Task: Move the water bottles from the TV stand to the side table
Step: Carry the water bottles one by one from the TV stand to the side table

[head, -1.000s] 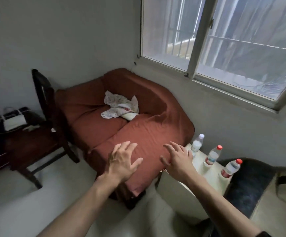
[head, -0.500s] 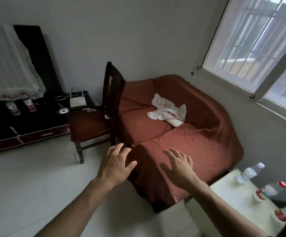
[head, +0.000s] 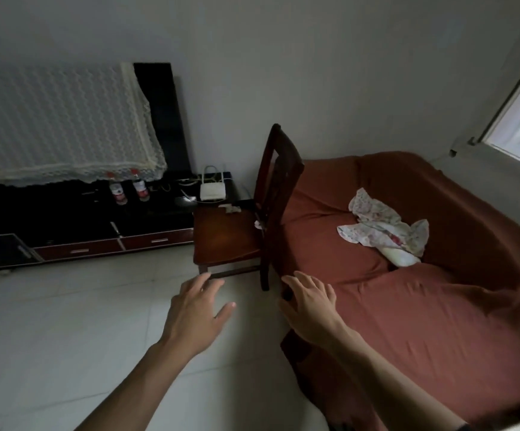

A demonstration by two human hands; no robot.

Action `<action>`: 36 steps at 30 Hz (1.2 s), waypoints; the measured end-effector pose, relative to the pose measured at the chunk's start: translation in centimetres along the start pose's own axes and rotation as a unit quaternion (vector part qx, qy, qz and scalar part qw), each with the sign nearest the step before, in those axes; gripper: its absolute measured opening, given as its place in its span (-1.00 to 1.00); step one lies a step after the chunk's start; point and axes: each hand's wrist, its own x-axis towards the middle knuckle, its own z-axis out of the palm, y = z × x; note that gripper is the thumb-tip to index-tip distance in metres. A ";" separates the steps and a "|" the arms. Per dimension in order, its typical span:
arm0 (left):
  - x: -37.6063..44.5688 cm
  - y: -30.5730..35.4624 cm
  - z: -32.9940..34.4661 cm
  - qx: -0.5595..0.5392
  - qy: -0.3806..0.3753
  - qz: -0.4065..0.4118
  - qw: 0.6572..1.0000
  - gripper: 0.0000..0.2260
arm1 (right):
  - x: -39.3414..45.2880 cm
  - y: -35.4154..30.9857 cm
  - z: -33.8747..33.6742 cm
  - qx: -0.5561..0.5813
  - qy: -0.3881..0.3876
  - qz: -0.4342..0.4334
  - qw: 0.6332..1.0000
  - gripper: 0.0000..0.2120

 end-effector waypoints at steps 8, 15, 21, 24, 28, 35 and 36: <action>6.4 -0.4 -1.7 0.012 0.029 -0.060 0.998 -0.51 | 10.2 -1.0 -0.7 0.037 -0.033 -0.046 0.998 -0.44; 8.8 -3.9 -2.9 0.008 0.037 -0.123 0.992 -0.50 | 15.4 -2.1 -0.2 0.018 -0.046 -0.071 0.996 -0.20; 11.5 -8.4 -4.4 0.005 0.056 -0.147 0.987 -0.48 | 20.1 -4.5 -0.4 -0.036 -0.055 -0.097 0.993 -0.45; 13.6 -12.0 -6.2 0.010 0.077 -0.147 0.986 -0.47 | 22.6 -6.9 -0.7 -0.051 -0.046 -0.101 0.992 -0.46; 17.0 -16.9 -9.0 -0.014 0.105 -0.143 0.984 -0.47 | 26.6 -11.9 -1.2 -0.059 -0.042 -0.108 0.992 -0.46; 21.8 -24.6 -12.4 -0.042 0.111 -0.136 0.984 -0.47 | 33.5 -22.0 0.0 -0.064 -0.038 -0.132 0.988 -0.45; 22.3 -25.7 -12.8 -0.047 0.114 -0.139 0.983 -0.48 | 34.3 -23.1 0.3 -0.065 -0.038 -0.137 0.988 -0.45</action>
